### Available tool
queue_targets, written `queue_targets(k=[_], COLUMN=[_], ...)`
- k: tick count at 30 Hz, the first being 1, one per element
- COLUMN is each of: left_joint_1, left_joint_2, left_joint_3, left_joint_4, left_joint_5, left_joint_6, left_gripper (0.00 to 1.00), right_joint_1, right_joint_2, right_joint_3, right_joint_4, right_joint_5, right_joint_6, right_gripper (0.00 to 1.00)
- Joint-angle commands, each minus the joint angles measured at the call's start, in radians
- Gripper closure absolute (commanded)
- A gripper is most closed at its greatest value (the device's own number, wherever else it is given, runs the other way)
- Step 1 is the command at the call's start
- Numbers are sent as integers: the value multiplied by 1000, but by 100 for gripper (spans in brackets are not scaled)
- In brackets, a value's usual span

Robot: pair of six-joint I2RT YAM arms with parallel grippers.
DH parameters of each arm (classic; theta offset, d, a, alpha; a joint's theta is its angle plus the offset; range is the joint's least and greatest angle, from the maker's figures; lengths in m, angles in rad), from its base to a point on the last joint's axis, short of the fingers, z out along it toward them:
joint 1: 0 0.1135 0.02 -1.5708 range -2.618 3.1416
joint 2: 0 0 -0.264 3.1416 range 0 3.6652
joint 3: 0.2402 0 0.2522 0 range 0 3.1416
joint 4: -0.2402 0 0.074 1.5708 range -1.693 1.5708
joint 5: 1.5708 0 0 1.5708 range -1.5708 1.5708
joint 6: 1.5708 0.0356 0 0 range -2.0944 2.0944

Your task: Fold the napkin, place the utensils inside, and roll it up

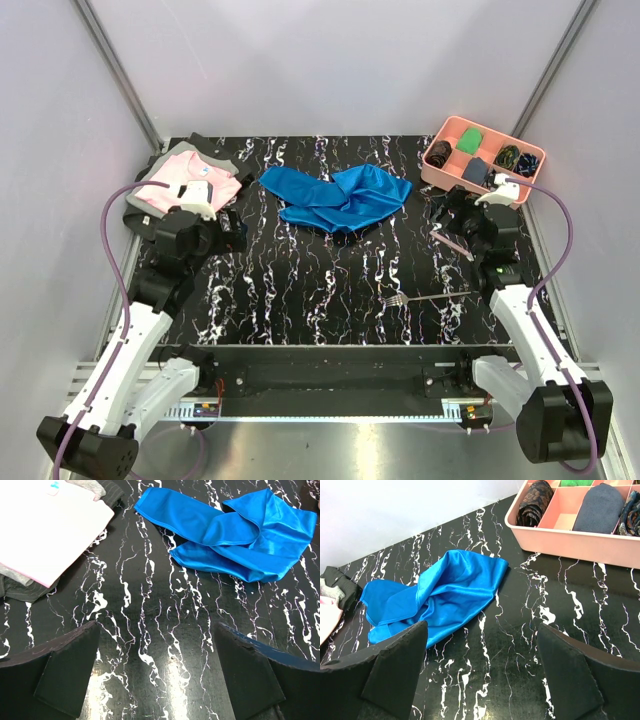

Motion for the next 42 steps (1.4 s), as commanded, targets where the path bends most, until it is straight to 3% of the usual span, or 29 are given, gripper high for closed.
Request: queue_targets(k=[1,8,13,18,23,25,34,42], left_joint_1=[4,4,-11,-37,-36,-27,13,55], left_joint_2=[-13,13,99,329,614,690,1024,1185], left_joint_3=[32,24,-11,10,151,211,343,438], left_joint_4=[35,53,162,313,353,360,529,581], left_joint_5=[-41,4,10,-24,-140,-153,-12,50], left_joint_6=[-1,-35,-209,-334,-348,-358,-535,-598], left_gripper=[1,1,1,4,7,14,26,28], right_joint_1=[0,0,1,1,0,0,0,0], right_joint_2=[-14,24,73,99,93,88,85,110], right_joint_3=[41,61,78,95,93,91,91,98], right_joint_4=[6,-8,-14,-28,-42,-46,-49,-48], right_joint_5=[-5,-11,-69,-109,-119,-122,-137,-157], right_joint_6=[7,24,41,44,47,50,54,57], right_gripper=[2,3,4,4,4,3,3,3])
